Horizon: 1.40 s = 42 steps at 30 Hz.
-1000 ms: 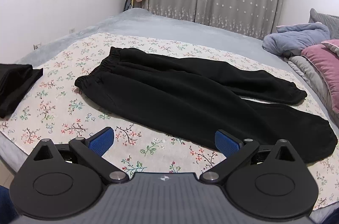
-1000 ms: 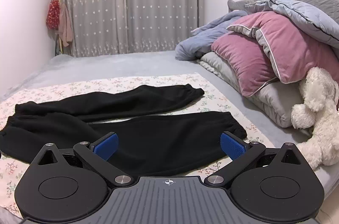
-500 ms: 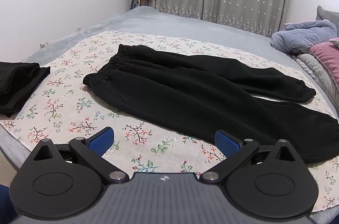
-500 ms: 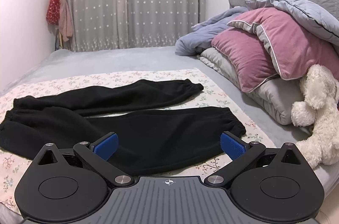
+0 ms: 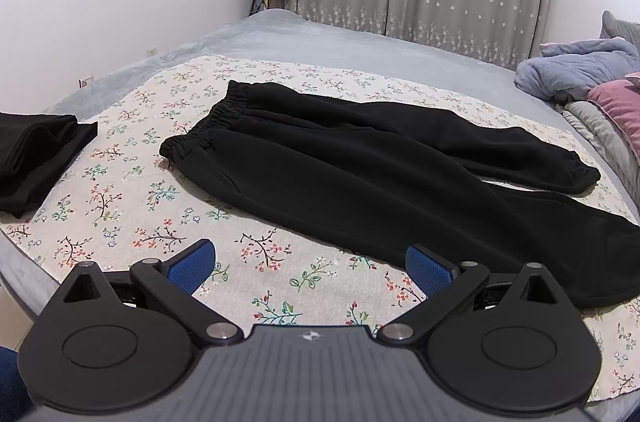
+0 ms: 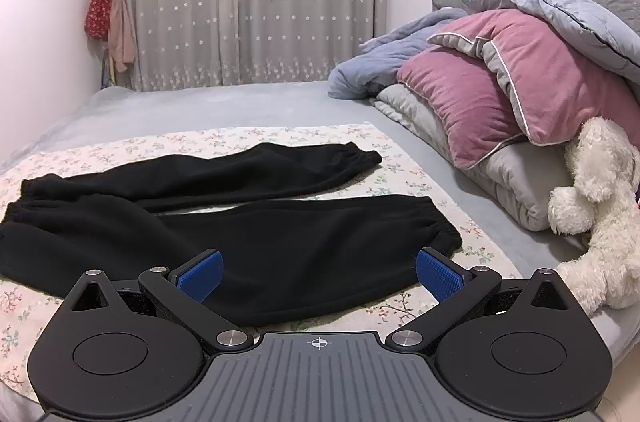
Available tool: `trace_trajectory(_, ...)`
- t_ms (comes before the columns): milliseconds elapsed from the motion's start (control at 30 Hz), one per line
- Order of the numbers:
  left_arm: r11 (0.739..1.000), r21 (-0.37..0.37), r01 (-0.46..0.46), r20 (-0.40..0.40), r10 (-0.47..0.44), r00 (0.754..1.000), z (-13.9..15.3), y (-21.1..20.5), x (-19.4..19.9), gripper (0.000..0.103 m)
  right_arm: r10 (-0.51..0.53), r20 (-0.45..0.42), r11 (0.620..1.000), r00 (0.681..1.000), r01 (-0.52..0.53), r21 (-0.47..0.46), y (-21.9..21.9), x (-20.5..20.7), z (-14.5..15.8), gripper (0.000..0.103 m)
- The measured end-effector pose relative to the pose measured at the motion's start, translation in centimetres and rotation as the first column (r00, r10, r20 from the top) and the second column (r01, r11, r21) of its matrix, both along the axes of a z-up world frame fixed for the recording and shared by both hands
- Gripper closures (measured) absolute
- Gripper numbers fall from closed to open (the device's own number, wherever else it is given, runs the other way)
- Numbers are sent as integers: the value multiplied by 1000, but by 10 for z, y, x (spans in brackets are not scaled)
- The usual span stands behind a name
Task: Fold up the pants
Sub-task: 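Move both grippers toward the black sweatpants waistband and legs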
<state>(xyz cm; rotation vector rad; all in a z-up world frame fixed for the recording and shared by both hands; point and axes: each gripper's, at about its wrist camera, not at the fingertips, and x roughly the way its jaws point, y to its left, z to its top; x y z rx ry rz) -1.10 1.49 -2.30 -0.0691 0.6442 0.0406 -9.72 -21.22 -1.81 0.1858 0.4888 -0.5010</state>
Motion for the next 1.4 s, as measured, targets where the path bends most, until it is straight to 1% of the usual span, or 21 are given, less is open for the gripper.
trace_trajectory(500, 1000, 6, 2, -7, -2, 1000, -4, 4, 2, 0, 14, -14, 1000, 1000, -14, 0, 0, 4, -3, 0)
trace_trajectory(767, 1000, 19, 9, -7, -9, 1000, -5, 2, 2, 0, 14, -21, 1000, 1000, -14, 1, 1, 4, -5, 0)
trace_trajectory(1067, 999, 51, 3, -16, -2, 1000, -10, 1, 7, 0, 11, -28, 1000, 1000, -10, 8, 0, 5, -7, 0)
trace_trajectory(1400, 999, 52, 9, -18, -8, 1000, -11, 5, 9, 0, 33, -45, 999, 998, -33, -3, 5, 9, -10, 0)
